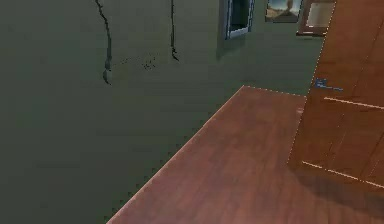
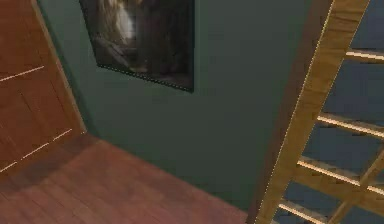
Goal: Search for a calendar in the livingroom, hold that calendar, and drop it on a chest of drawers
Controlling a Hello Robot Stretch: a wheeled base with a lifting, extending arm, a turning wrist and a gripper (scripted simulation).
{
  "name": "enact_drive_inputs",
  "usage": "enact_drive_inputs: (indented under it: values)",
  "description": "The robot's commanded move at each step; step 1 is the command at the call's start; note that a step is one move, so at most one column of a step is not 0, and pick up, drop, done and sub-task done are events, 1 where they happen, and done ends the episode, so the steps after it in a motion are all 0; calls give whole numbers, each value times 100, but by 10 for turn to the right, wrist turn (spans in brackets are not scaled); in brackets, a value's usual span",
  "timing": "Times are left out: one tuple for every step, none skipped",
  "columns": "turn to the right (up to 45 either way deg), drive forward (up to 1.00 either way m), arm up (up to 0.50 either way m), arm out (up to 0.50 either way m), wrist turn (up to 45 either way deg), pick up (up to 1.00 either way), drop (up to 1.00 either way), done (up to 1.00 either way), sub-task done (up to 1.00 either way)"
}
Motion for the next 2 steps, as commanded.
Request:
enact_drive_inputs:
  values:
    - [90,0,0,0,0,0,0,0,0]
    - [0,100,0,0,0,0,0,0,0]
